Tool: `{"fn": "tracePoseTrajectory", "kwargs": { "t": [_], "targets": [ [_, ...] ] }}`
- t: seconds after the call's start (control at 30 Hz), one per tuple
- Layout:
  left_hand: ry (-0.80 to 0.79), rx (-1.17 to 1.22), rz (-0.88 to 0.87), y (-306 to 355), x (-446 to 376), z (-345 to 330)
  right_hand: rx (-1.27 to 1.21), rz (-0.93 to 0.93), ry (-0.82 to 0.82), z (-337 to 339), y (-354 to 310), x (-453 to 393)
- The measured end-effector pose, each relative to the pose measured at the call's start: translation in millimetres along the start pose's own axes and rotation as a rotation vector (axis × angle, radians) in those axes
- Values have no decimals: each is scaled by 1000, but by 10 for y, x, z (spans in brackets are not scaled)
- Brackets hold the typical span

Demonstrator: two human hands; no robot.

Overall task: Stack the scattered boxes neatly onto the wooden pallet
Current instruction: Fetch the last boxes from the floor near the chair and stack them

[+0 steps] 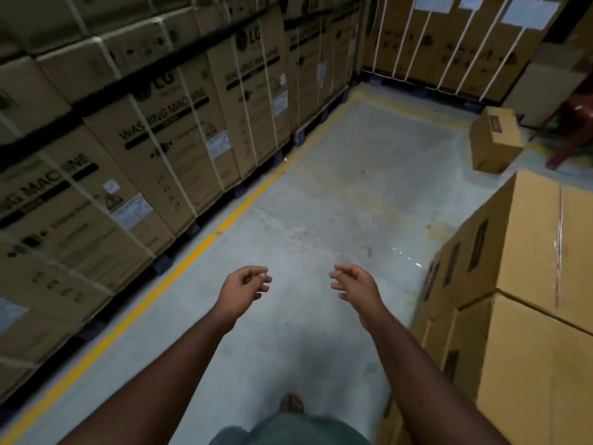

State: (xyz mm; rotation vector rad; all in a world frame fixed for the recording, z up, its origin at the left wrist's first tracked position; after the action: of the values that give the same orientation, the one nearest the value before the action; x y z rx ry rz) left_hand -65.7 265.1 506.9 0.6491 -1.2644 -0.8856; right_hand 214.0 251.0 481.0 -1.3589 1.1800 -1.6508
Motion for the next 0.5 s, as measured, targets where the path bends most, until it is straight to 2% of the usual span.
{"fn": "tracePoseTrajectory", "kwargs": {
  "t": [0.13, 0.23, 0.3, 0.5],
  "targets": [
    [-10, 2, 46, 477, -921, 29, -99, -3, 112, -31, -376, -782],
    [-42, 35, 59, 887, -1738, -114, -134, -149, -20, -213, -516, -1483],
    [-71, 51, 62, 1152, -2324, -265, -45, -138, -56, -246, -608, -2046],
    [-183, 4, 103, 2108, -3927, -916, -107, -168, 218, 117, -1058, -3562]
  ]
}}
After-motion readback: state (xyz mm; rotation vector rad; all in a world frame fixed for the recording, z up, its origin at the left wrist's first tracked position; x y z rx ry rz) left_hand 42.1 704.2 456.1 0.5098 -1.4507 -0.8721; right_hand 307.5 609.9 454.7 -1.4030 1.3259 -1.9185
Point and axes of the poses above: each hand's wrist, its own x-axis away from the middle knuckle, its own z-axis out of the back of the hand, y = z × x, the point moved 7 cm from there along -x, towards the middle knuckle, and after that the axes turned 7 degrees about z, right-handed, at the moved point
